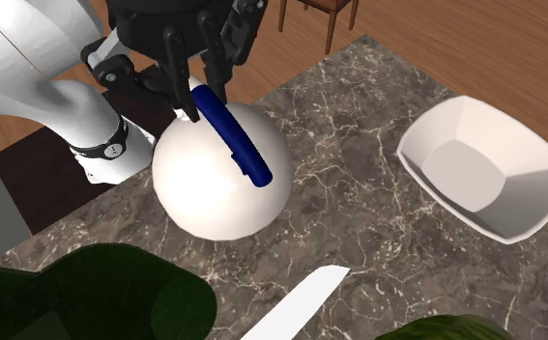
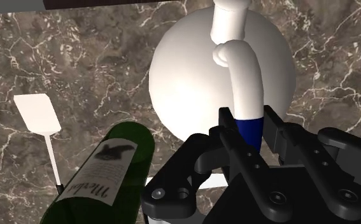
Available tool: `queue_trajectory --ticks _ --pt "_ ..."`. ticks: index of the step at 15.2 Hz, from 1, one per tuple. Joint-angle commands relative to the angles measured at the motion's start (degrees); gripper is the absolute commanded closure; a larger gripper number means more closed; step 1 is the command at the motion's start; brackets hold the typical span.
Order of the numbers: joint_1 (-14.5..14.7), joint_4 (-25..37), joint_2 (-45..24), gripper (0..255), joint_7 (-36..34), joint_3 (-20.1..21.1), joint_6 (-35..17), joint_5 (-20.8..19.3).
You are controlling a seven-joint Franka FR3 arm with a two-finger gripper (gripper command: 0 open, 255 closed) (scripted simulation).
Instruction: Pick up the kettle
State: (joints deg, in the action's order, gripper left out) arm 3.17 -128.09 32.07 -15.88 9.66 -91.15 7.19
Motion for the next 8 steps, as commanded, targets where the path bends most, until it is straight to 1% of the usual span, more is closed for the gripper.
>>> queue_trajectory --ticks 1,8 --pt "0.0 1.4 0.1 255 -0.1 -0.1 1.4 -0.1" --pt "-0.2 7.7 -1.0 255 -0.4 -0.4 6.6 -0.4"
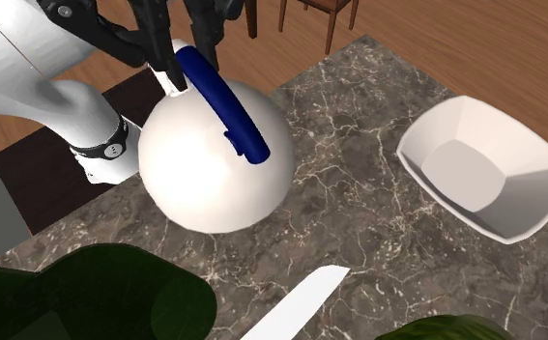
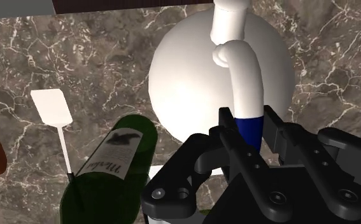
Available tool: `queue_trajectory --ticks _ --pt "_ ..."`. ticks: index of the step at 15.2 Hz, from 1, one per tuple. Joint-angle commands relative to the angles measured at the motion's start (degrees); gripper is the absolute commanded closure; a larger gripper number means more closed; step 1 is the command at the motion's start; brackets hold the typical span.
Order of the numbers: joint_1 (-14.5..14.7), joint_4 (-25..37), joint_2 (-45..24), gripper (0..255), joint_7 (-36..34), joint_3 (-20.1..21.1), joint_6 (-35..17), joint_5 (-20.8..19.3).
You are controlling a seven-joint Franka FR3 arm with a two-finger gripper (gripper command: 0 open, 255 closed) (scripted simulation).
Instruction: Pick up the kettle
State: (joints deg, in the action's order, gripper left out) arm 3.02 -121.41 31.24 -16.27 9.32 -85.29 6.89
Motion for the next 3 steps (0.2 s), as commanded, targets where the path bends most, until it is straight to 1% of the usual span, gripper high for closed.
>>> queue_trajectory --ticks 1,3 --pt "-0.1 2.0 -0.4 255 0.0 -0.1 1.5 -0.1" --pt "-0.1 2.1 -0.5 255 -0.1 -0.1 1.6 -0.1"
